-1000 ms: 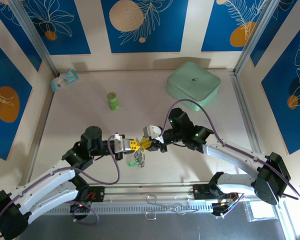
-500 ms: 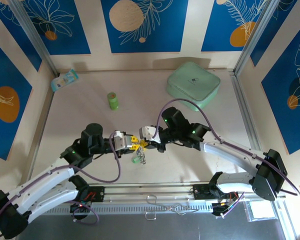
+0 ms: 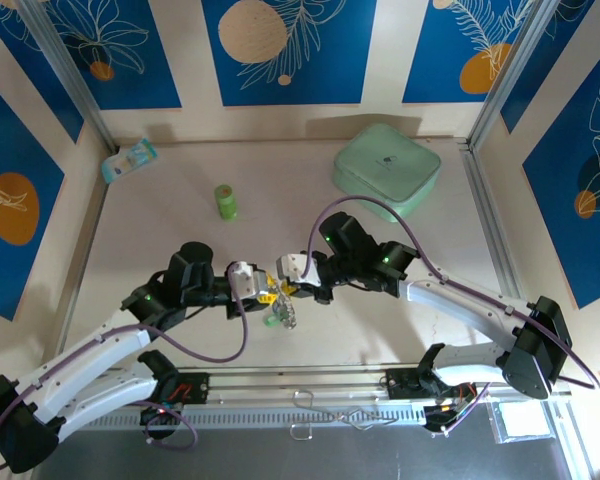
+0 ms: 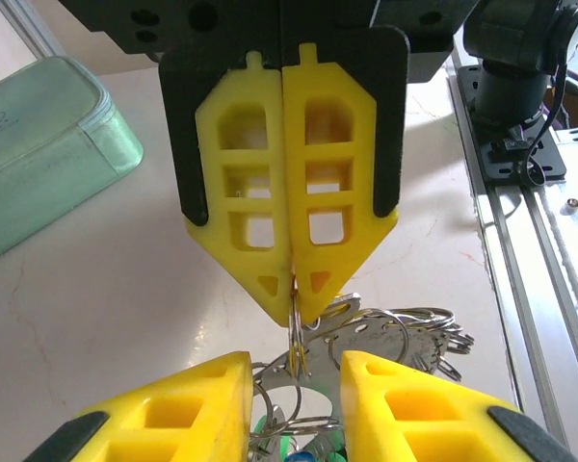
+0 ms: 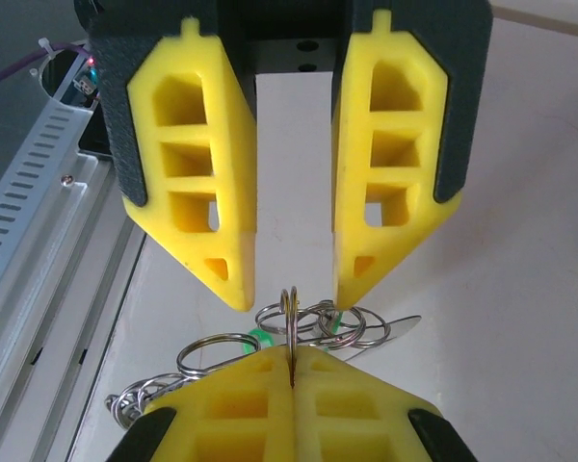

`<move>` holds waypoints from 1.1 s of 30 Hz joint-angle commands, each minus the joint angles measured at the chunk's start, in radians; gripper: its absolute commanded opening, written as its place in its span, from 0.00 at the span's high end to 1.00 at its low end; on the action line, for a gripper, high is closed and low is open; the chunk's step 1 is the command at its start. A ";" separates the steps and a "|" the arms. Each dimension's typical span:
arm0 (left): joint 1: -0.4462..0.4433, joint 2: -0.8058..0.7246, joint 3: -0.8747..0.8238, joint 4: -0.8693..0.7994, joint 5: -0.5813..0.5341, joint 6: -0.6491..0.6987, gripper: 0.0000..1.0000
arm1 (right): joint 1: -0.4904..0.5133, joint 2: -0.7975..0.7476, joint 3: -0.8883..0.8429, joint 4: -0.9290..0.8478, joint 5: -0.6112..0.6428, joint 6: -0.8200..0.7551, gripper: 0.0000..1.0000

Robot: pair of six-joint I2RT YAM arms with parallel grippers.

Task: Put the keys on the keyring

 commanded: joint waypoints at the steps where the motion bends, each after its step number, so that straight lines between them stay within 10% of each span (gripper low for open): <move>1: -0.005 0.018 0.040 -0.014 0.004 0.019 0.73 | 0.017 0.008 0.048 0.003 -0.013 -0.006 1.00; 10: -0.006 0.033 0.056 -0.018 0.004 0.032 0.99 | 0.036 0.017 0.055 0.007 0.000 -0.004 1.00; 16: -0.005 -0.037 -0.006 0.065 0.014 0.026 1.00 | -0.103 -0.066 -0.071 0.130 -0.216 0.112 0.70; 33: -0.005 -0.067 -0.066 0.153 0.049 0.041 1.00 | -0.078 -0.002 -0.066 0.110 -0.242 0.110 0.69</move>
